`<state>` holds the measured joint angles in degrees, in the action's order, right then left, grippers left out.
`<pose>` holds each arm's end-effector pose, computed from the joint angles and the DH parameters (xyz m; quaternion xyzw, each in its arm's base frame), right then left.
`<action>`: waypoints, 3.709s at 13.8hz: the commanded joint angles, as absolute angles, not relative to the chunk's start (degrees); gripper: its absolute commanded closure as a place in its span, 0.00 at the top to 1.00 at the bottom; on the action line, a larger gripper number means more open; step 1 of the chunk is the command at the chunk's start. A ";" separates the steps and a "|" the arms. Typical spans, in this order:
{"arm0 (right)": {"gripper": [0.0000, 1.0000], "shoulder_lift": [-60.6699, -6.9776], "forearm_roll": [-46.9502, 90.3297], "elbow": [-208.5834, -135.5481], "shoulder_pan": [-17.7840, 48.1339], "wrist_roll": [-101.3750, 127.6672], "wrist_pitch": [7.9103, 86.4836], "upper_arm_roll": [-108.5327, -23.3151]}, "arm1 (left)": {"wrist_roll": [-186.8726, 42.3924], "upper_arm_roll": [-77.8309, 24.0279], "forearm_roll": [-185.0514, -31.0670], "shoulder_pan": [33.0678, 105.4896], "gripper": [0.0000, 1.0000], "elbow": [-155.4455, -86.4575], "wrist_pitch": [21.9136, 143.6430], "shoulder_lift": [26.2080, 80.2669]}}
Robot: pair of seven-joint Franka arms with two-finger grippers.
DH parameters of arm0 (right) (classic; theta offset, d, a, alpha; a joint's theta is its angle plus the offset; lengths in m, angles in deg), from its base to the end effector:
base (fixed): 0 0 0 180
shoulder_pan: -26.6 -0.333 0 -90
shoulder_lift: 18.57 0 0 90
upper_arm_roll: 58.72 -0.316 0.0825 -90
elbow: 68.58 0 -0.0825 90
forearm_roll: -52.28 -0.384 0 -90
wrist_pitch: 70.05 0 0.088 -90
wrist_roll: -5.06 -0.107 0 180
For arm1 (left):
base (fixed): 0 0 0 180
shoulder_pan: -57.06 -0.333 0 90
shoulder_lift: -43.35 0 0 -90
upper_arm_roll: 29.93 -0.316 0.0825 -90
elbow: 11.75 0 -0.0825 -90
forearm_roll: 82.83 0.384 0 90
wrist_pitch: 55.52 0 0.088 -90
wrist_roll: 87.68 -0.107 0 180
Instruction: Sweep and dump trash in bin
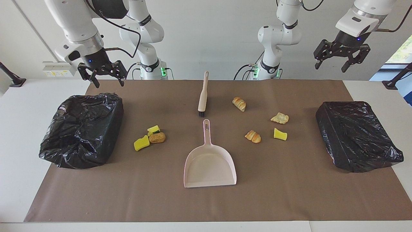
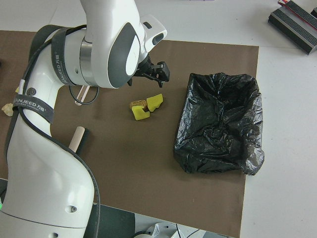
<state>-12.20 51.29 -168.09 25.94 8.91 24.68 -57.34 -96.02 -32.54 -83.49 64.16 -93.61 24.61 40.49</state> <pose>0.5258 -0.0056 0.6130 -0.9995 -0.0268 -0.0142 0.0094 0.5163 -0.0411 0.7017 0.9935 -0.1128 0.0101 0.0065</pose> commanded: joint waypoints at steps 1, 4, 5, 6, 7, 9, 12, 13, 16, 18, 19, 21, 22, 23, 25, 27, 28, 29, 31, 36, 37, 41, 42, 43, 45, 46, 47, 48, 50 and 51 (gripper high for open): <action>1.00 -12.15 50.70 -167.81 26.42 10.33 24.78 -57.49 | -95.77 -32.21 -82.57 63.65 1.00 -94.28 24.37 39.66; 1.00 -12.15 50.70 -167.81 26.42 10.33 24.78 -57.49 | -95.51 -32.04 -82.74 63.74 1.00 -94.19 24.28 39.66; 1.00 -12.15 50.70 -167.81 26.42 10.33 24.78 -57.49 | -95.51 -32.04 -82.75 63.74 1.00 -94.19 23.59 39.66; 1.00 -12.15 50.70 -167.81 26.42 10.33 24.78 -57.49 | -95.42 -32.04 -82.75 64.09 1.00 -94.19 23.67 39.66; 1.00 -12.15 50.70 -167.81 26.42 10.33 24.78 -57.49 | -95.33 -32.04 -82.83 64.35 1.00 -94.19 23.93 39.66; 1.00 -12.15 50.70 -167.81 26.42 10.33 24.78 -57.49 | -95.24 -31.86 -83.01 64.62 1.00 -94.19 23.85 39.57; 1.00 -12.15 50.70 -167.81 26.42 10.33 24.78 -57.49 | -95.15 -29.85 -83.27 64.62 1.00 -94.81 24.46 39.31; 1.00 -12.15 50.70 -167.81 26.42 10.33 24.78 -57.49 | -95.15 -29.41 -83.27 64.71 1.00 -95.51 24.46 38.87; 1.00 -12.15 50.70 -167.81 26.42 10.33 24.78 -57.49 | -95.07 -27.56 -85.55 64.88 1.00 -99.28 28.32 37.12; 1.00 -12.15 50.70 -167.81 26.42 10.33 24.78 -57.49 | -94.63 -27.03 -85.73 67.24 1.00 -101.48 28.77 36.76; 1.00 -12.15 50.70 -167.81 26.42 10.33 24.78 -57.49 | -93.23 -27.03 -85.73 69.26 1.00 -102.62 28.77 36.76; 1.00 -12.15 50.70 -167.81 26.42 10.33 24.78 -57.49 | -88.24 -26.94 -85.91 73.38 1.00 -106.39 31.74 35.71; 1.00 -12.15 50.87 -167.81 26.42 10.33 24.61 -57.49 | -86.38 -26.94 -85.91 75.32 1.00 -109.54 34.02 34.66; 1.00 -12.07 50.87 -167.81 26.51 10.33 24.26 -57.32 | -84.62 -26.94 -85.91 77.87 1.00 -112.71 36.13 33.96; 1.00 -12.15 50.87 -167.81 26.60 10.33 24.43 -57.14 | -79.19 -26.94 -85.91 83.14 1.00 -118.34 40.70 33.86; 1.00 -12.07 50.79 -167.81 26.51 10.33 24.43 -57.23 | -74.52 -26.85 -86.17 87.63 1.00 -124.13 46.23 32.81; 1.00 -12.15 50.79 -167.81 26.51 10.33 24.43 -57.32 | -72.93 -26.85 -86.61 89.74 1.00 -126.51 48.52 32.54; 1.00 -12.15 51.05 -167.81 26.51 10.16 24.78 -57.23 | -71.00 -26.94 -86.70 92.19 1.00 -128.45 50.63 32.80; 1.00 -12.24 50.79 -167.81 27.47 10.33 24.70 -56.71 | -66.79 -26.94 -86.88 96.33 1.00 -132.67 55.72 32.89; 1.00 -12.15 50.96 -167.72 27.74 10.07 23.99 -56.44 | -55.45 -26.94 -86.88 108.02 1.00 -137.95 66.62 38.51; 1.00 -12.07 51.05 -167.72 27.66 10.07 23.99 -56.35 | -54.04 -26.94 -86.88 109.87 1.00 -139.36 69.17 39.48; 1.00 -11.98 53.67 -167.81 27.57 10.16 26.62 -56.44 | -51.48 -26.85 -86.88 113.57 1.00 -142.62 71.39 39.84; 1.00 -11.98 54.12 -167.81 27.57 10.24 26.80 -56.53 | -50.34 -26.85 -86.88 113.92 1.00 -143.14 72.27 39.75; 1.00 -11.54 53.60 -168.07 27.57 10.51 25.15 -56.53 | -49.46 -26.85 -86.88 115.15 1.00 -144.11 73.15 39.40; 1.00 -11.54 53.42 -167.81 27.39 10.51 23.73 -56.87 | -47.53 -26.85 -86.88 116.12 1.00 -144.73 74.21 39.49; 1.00 -11.54 53.33 -167.81 27.13 10.60 23.73 -56.96 | -47.34 -26.85 -87.05 116.65 1.00 -144.73 74.30 39.49; 1.00 -11.54 53.25 -167.81 27.04 10.60 23.56 -56.97 | -46.73 -26.85 -88.01 117.00 1.00 -144.73 74.30 39.57; 1.00 -11.45 53.25 -167.81 27.04 10.60 22.86 -56.97 | -46.38 -26.85 -88.98 117.09 0.97 -144.73 74.30 39.57; 1.00 -11.45 53.25 -167.81 27.04 10.86 21.98 -57.05 | -46.02 -26.85 -89.16 117.18 0.83 -144.91 74.21 39.75; 1.00 -11.36 53.25 -167.81 27.04 10.95 20.41 -57.05 | -46.02 -26.85 -89.25 117.18 0.78 -145.26 74.21 39.84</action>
<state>-12.04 52.91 -167.92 26.76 9.18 22.98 -56.78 -46.78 -25.83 -88.22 115.89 -142.97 72.86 41.16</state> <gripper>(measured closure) 0.000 0.119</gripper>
